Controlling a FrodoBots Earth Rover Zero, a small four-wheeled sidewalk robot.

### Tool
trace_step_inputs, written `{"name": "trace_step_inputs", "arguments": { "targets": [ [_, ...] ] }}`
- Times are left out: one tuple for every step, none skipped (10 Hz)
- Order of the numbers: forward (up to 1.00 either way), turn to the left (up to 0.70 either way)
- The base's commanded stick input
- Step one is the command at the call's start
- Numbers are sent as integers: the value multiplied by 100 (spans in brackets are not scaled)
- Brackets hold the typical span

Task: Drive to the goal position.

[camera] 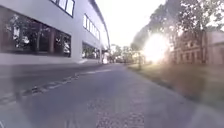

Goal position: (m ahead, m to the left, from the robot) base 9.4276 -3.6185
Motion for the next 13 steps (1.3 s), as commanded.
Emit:
{"name": "trace_step_inputs", "arguments": {
  "targets": [
    [70,0],
    [70,0],
    [70,0],
    [70,0],
    [70,0],
    [70,0],
    [70,0],
    [70,0],
    [70,0],
    [70,0],
    [70,0],
    [70,0],
    [70,0]
  ]
}}
